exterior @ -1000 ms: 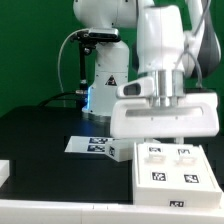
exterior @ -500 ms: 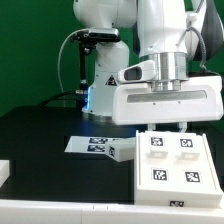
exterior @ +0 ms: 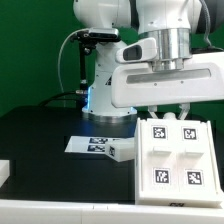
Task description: Assemble cabinet
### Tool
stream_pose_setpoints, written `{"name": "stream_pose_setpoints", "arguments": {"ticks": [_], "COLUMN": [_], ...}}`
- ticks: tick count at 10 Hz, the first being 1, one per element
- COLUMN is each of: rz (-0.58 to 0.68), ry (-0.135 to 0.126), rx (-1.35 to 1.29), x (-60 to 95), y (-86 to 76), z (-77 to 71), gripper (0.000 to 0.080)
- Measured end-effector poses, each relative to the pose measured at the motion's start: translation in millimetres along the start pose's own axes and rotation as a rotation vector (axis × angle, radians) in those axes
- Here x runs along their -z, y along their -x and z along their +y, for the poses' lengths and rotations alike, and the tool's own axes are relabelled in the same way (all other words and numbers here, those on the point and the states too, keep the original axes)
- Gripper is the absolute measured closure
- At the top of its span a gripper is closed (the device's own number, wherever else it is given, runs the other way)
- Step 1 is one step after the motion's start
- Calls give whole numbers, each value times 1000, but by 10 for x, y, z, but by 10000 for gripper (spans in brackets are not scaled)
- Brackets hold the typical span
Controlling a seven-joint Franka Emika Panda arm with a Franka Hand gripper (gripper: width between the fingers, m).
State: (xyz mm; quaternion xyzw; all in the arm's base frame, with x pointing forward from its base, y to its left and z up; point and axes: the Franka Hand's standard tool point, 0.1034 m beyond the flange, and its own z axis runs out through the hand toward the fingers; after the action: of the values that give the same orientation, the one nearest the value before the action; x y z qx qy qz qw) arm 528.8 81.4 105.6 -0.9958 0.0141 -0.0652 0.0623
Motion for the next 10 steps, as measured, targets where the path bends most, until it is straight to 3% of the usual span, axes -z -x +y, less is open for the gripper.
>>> {"name": "stream_pose_setpoints", "arguments": {"ticks": [3,4,6,8,10], "rz": [-11,-44,-58,-42,-30], "ry": [0,-1,-8,-10,-7], "rx": [1,18,47,102,149], "x": [6,100,268,256,161], "y": [14,-11,-228,-417,-471], "z": [-5,-47,-93,-104,-2], "gripper": [589,592,598,605,632]}}
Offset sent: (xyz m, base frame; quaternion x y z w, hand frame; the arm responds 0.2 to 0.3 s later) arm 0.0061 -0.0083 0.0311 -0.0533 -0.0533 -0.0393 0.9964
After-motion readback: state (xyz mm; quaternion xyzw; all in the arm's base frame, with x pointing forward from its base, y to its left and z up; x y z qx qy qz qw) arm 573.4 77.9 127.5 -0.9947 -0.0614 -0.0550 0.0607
